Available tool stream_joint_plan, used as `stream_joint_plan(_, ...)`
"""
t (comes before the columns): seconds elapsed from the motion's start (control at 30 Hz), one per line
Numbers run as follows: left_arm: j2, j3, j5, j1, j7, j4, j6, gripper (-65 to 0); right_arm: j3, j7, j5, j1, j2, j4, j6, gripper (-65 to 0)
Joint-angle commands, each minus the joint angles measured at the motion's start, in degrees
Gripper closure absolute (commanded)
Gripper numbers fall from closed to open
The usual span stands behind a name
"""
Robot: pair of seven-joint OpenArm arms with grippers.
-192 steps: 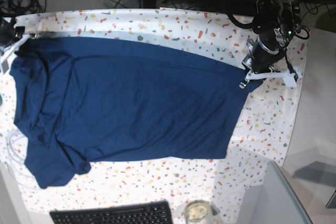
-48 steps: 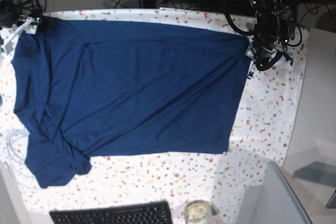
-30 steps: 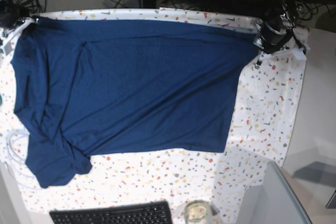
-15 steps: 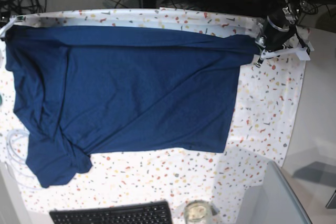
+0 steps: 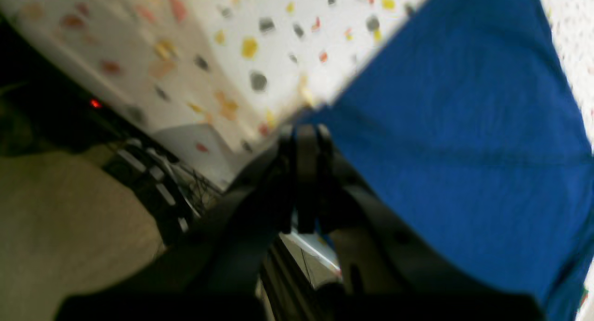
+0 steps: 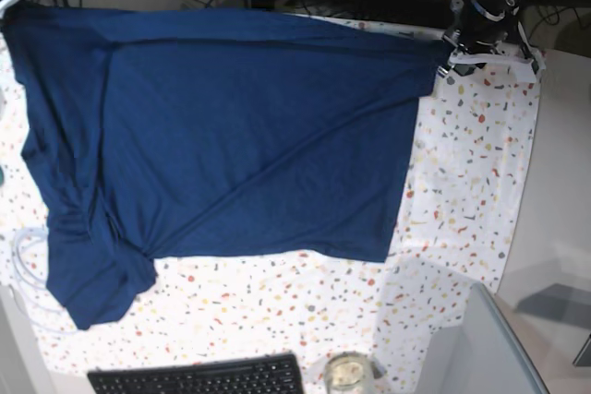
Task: Layout the t-shirt on the table in an organized manner, then fold the t-shirt properly
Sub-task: 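Lift the shirt edge with the left gripper and fold it over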
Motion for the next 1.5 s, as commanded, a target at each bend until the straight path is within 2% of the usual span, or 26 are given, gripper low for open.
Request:
stream_joint_plan(0.0,-0.1,-1.3,0.1,-0.9,-1.2,1.5,-1.6,0.0,1.1,0.9,0.3,0.8,0.8,1.2,0.3,-0.3)
stream_joint_plan(0.27,-0.2,-2.2,-0.2,-11.0,-1.2,1.6,-2.3,0.0,2.4,1.2,0.3,7.3,2.7,1.4,0.3,-0.3)
stream_joint_plan(0.33,-0.2,-2.2,-2.6,-14.6,-1.1,1.5,-2.3,0.0,1.9,1.3,0.3,9.7,2.9,1.5,0.3,-0.3)
stream_joint_plan(0.43,-0.2,-2.2,-9.3,-20.5,-1.0,1.1,-2.3,0.0,0.3,0.8,0.2,15.3,5.7,1.4,0.3,-0.3)
stream_joint_plan(0.5,-0.2,-2.1,-11.6,-24.9,-1.0,0.8,-2.1,0.0,-2.2,0.8,0.2,18.5,7.8,1.4,0.3,-0.3)
stream_joint_plan(0.63,-0.1,0.0,-11.6,-33.4,-0.9,-1.6,-1.7,0.0,-9.1,0.9,-0.1,26.9,12.9,0.6,0.3,-0.3)
stream_joint_plan(0.77,-0.1,2.8,-11.6,-41.6,-1.3,-7.9,3.4,0.0,-16.4,1.0,-0.2,37.8,17.9,-5.3,0.3,-0.3)
stream_joint_plan(0.83,-0.1,3.1,-11.6,-45.4,-1.9,-11.7,4.1,0.0,-19.1,1.4,-0.2,43.0,19.5,-10.4,0.3,-0.3)
stream_joint_plan(0.93,-0.1,3.5,-11.6,-49.9,-7.5,-17.5,4.1,0.0,-22.7,2.3,-0.2,51.0,22.0,-20.6,0.3,-0.3)
stream_joint_plan(1.0,-0.1,4.0,-11.6,-52.8,-10.7,-21.2,4.1,0.0,-25.9,6.0,-0.2,55.5,23.7,-28.5,0.3,-0.5)
stream_joint_plan(1.1,-0.4,7.2,-11.6,-57.5,-15.0,-27.3,4.1,0.0,-31.7,14.5,-0.2,61.7,26.6,-40.9,0.3,-0.5)
stream_joint_plan(1.23,-0.5,12.8,-10.6,-62.7,-21.2,-36.2,4.0,0.0,-38.0,24.7,-0.2,67.7,28.1,-54.5,0.3,-0.5)
stream_joint_plan(1.4,0.4,20.3,5.1,-68.6,-32.0,-51.0,4.0,0.0,-43.2,36.8,-0.2,74.2,28.1,-72.3,0.3,-0.8)
stream_joint_plan(1.47,1.9,20.8,8.3,-69.5,-36.6,-54.8,4.0,0.0,-44.5,40.5,-0.2,75.8,28.1,-77.7,0.3,-0.9)
